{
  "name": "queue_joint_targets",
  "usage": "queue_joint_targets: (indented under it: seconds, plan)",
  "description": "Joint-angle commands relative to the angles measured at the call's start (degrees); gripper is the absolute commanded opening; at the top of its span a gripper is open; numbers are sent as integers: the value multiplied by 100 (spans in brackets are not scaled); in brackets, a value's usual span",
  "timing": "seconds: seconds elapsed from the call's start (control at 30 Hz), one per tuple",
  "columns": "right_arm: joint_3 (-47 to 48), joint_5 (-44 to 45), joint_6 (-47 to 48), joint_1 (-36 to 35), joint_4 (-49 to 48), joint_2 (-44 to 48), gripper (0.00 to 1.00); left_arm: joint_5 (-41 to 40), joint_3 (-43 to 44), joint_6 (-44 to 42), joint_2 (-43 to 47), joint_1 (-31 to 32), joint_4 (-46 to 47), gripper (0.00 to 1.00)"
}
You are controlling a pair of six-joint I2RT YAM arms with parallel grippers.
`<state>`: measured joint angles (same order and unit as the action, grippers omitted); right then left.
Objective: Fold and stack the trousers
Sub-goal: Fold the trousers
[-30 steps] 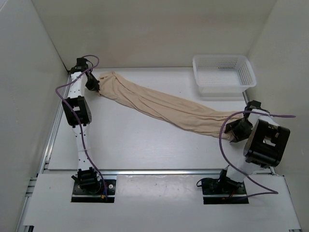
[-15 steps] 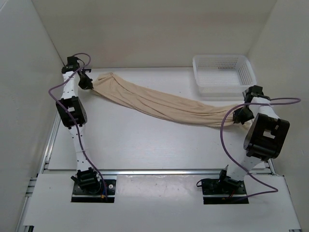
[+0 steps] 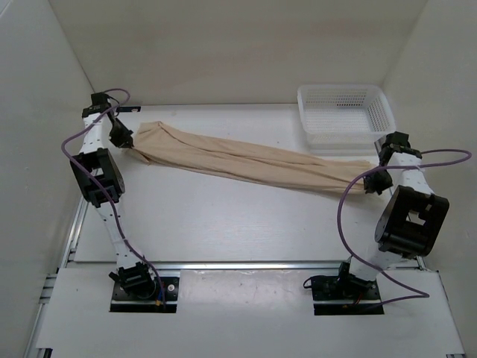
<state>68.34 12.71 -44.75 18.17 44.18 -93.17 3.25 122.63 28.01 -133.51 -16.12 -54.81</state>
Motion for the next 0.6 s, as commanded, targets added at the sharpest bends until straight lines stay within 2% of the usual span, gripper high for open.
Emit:
queue_joint_targets:
  seconds: [0.0, 0.17, 0.4, 0.47, 0.57]
  plan:
    - [-311, 487, 54, 63, 310, 509, 0, -543, -424, -164, 809, -269, 75, 11]
    - [-365, 610, 54, 63, 363, 615, 0, -738, 32, -243, 871, -392, -257, 11]
    - [-251, 558, 2, 125, 363, 730, 0, -571, 1550, -489, 809, -392, -732, 11]
    - [-198, 496, 2, 186, 363, 791, 0, -571, 1650, -551, 809, -392, -865, 11]
    - [-425, 496, -51, 187, 363, 949, 0, -640, 1344, -604, 1010, -392, -865, 11]
